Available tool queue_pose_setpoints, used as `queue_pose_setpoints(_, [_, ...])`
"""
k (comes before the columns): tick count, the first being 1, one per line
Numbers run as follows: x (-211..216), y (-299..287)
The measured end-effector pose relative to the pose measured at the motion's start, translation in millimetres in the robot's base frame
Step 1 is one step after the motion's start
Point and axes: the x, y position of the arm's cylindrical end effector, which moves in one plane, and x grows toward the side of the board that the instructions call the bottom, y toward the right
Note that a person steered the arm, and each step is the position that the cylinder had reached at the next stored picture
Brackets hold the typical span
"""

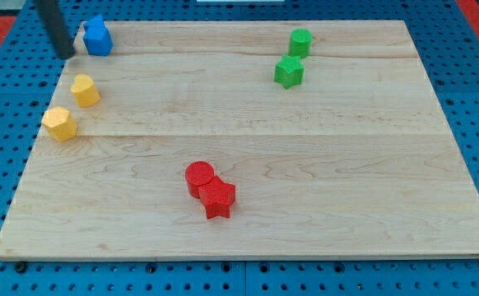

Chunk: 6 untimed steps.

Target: Slide the blue triangle a bit right

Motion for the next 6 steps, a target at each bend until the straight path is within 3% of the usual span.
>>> queue_pose_setpoints(2, [-62.9,10.3])
queue_pose_setpoints(4, [-76.2,118.3])
queue_pose_setpoints(6, [-66.2,69.9])
